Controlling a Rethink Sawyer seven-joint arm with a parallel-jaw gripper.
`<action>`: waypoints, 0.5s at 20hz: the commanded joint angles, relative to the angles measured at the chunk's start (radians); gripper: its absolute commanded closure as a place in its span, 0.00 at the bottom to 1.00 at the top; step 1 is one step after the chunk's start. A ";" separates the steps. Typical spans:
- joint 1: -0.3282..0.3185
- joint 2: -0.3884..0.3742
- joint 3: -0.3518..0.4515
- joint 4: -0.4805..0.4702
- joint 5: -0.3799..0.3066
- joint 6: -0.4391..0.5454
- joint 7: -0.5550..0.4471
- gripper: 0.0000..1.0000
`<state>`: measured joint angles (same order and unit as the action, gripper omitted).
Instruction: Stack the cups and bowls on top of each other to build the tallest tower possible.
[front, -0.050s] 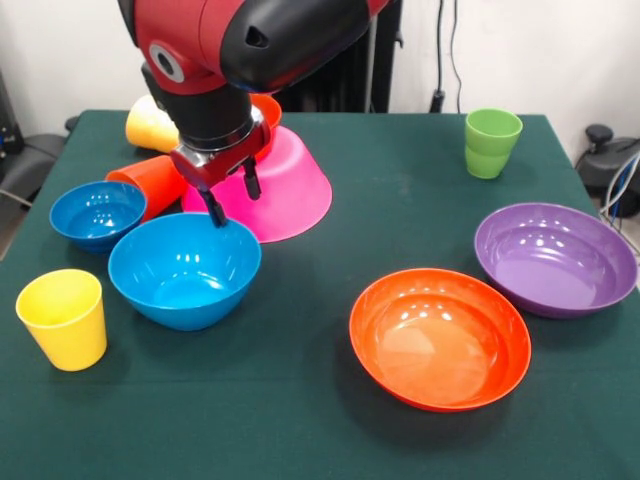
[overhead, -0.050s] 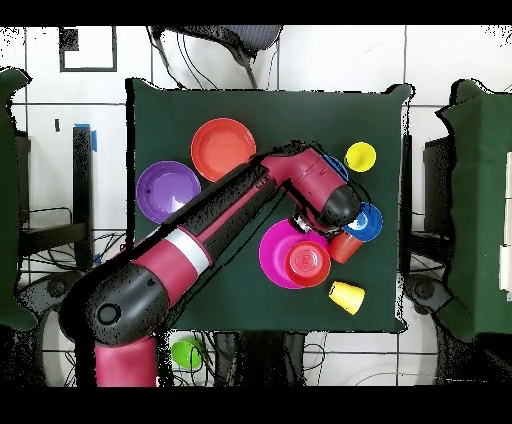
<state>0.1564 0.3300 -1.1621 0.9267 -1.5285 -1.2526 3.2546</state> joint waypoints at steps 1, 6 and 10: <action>-0.017 0.030 0.167 0.002 0.073 0.122 0.043 0.00; -0.017 0.025 0.167 0.002 0.094 0.124 0.038 0.00; -0.020 0.019 0.165 0.006 0.117 0.132 0.022 0.00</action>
<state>0.1484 0.3304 -1.1623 0.9329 -1.4741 -1.2526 3.2546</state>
